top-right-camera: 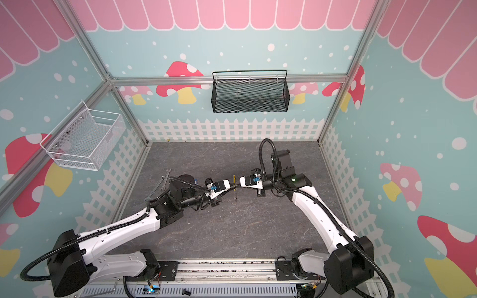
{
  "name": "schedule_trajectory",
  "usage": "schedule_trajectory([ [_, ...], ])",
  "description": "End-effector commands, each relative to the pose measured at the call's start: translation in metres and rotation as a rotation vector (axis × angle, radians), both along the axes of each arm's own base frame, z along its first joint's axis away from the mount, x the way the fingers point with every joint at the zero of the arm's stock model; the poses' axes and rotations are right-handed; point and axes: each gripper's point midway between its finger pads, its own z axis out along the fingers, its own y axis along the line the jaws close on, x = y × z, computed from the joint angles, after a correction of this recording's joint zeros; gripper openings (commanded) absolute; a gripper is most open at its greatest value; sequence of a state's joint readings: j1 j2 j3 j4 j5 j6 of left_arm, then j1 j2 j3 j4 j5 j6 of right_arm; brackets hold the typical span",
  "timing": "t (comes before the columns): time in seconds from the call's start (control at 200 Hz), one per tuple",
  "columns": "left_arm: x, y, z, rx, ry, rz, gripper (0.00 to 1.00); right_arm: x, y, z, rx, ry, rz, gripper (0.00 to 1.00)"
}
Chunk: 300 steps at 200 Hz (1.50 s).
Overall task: Put the keys on the keyring
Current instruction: 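Lift the keyring plate with the right gripper and grasp its edge with the left gripper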
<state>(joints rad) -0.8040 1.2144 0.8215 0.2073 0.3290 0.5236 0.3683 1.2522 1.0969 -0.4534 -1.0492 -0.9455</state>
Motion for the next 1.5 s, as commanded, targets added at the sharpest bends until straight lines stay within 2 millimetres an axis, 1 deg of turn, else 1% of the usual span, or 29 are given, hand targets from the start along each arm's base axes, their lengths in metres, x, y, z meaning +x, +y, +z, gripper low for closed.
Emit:
schedule_trajectory([
  [0.0, -0.007, -0.008, 0.018, -0.038, -0.03, -0.05, 0.15, -0.012, 0.002, 0.008, 0.036, -0.035, 0.054, 0.0],
  [0.14, -0.01, -0.012, 0.019, -0.027, -0.041, -0.071, 0.14, -0.013, 0.002, 0.007, 0.038, -0.032, 0.056, 0.0],
  [0.285, -0.012, -0.016, 0.018, -0.011, -0.046, -0.09, 0.09, -0.012, 0.004, 0.008, 0.037, -0.024, 0.054, 0.0],
  [0.42, -0.013, -0.016, 0.02, -0.006, -0.044, -0.094, 0.0, -0.012, 0.004, 0.005, 0.029, -0.018, 0.046, 0.0],
  [0.485, -0.014, -0.016, 0.021, 0.002, -0.031, -0.093, 0.0, -0.01, 0.004, 0.004, 0.021, -0.019, 0.036, 0.0],
  [0.54, -0.013, -0.015, 0.022, 0.01, -0.012, -0.089, 0.0, -0.007, 0.003, 0.002, 0.005, -0.029, 0.014, 0.04],
  [0.615, -0.013, -0.014, 0.021, 0.041, 0.027, -0.081, 0.0, -0.003, 0.001, 0.001, -0.015, -0.048, -0.017, 0.15],
  [0.66, -0.012, -0.013, 0.019, 0.067, 0.053, -0.075, 0.0, -0.001, -0.001, 0.001, -0.025, -0.064, -0.033, 0.19],
  [0.715, -0.012, -0.012, 0.018, 0.094, 0.081, -0.068, 0.0, 0.001, -0.003, 0.003, -0.033, -0.09, -0.054, 0.24],
  [0.77, -0.011, -0.011, 0.017, 0.116, 0.102, -0.061, 0.0, 0.003, -0.005, 0.007, -0.032, -0.122, -0.075, 0.25],
  [0.845, -0.012, -0.01, 0.015, 0.137, 0.123, -0.06, 0.0, 0.001, -0.006, 0.012, -0.024, -0.154, -0.082, 0.25],
  [0.9, -0.012, -0.01, 0.017, 0.139, 0.131, -0.058, 0.0, -0.001, -0.007, 0.015, -0.016, -0.162, -0.079, 0.23],
  [1.065, -0.014, -0.012, 0.017, 0.16, 0.16, -0.076, 0.0, -0.011, -0.005, 0.019, 0.002, -0.176, -0.039, 0.2],
  [1.2, -0.014, -0.013, 0.017, 0.196, 0.184, -0.082, 0.0, -0.014, -0.004, 0.021, -0.003, -0.192, -0.04, 0.19],
  [1.326, -0.014, -0.013, 0.017, 0.217, 0.193, -0.083, 0.0, -0.014, -0.005, 0.017, -0.026, -0.181, -0.042, 0.17],
  [1.396, -0.013, -0.013, 0.019, 0.221, 0.188, -0.081, 0.0, -0.015, -0.005, 0.013, -0.043, -0.166, -0.041, 0.06],
  [1.411, -0.013, -0.012, 0.02, 0.22, 0.186, -0.079, 0.0, -0.015, -0.005, 0.013, -0.045, -0.164, -0.041, 0.06],
  [1.471, -0.013, -0.012, 0.022, 0.221, 0.181, -0.08, 0.0, -0.015, -0.006, 0.01, -0.054, -0.155, -0.044, 0.05],
  [1.496, -0.013, -0.012, 0.022, 0.22, 0.178, -0.08, 0.0, -0.014, -0.007, 0.009, -0.058, -0.152, -0.046, 0.07],
])
